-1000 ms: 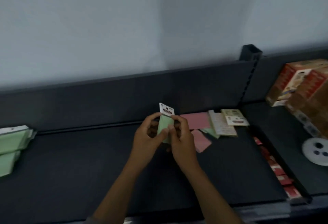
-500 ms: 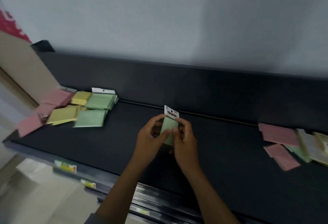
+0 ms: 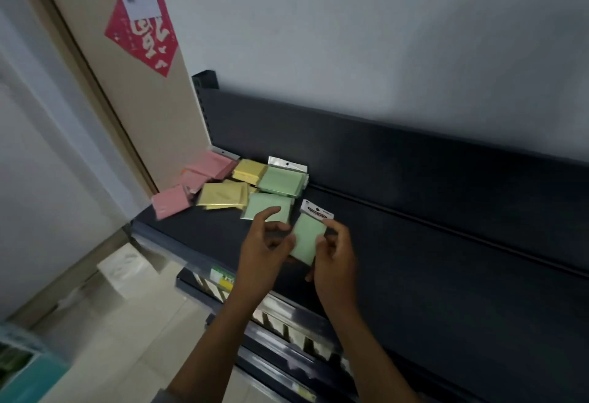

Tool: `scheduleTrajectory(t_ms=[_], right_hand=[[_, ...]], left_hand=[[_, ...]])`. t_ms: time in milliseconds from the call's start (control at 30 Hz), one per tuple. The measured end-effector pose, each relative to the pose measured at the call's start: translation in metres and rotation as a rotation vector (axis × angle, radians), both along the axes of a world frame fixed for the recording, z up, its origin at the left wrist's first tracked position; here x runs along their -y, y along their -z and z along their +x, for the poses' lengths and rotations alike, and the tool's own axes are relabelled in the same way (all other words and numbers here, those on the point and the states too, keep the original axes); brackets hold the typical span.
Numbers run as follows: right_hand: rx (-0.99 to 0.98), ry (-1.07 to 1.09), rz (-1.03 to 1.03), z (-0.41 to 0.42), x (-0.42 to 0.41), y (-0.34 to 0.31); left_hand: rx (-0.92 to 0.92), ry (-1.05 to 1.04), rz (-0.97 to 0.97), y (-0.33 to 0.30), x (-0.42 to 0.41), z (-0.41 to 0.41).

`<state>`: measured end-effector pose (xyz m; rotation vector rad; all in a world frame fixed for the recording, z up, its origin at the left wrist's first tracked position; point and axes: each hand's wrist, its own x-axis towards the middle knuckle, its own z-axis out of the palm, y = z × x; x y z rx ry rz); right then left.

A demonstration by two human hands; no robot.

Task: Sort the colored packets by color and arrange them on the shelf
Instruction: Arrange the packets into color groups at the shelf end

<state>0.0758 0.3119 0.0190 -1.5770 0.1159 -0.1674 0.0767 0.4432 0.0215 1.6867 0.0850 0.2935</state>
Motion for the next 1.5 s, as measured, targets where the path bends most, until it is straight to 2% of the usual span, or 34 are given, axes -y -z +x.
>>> scheduleTrajectory(t_ms=[400, 800, 1267, 1500], right_hand=[[-0.038, -0.014, -0.013, 0.005, -0.117, 0.011], [-0.018, -0.095, -0.035, 0.031, -0.168, 0.023], [0.071, -0.017, -0.394, 0.102, -0.142, 0.017], [0.014, -0.008, -0.436, 0.116, -0.136, 0.021]], left_hand=[[-0.048, -0.014, 0.045, 0.002, -0.104, -0.028], [-0.068, -0.065, 0.087, 0.006, -0.130, -0.018], [-0.112, -0.029, 0.218, 0.006, -0.114, 0.058], [-0.144, 0.063, 0.254, 0.005, -0.114, 0.079]])
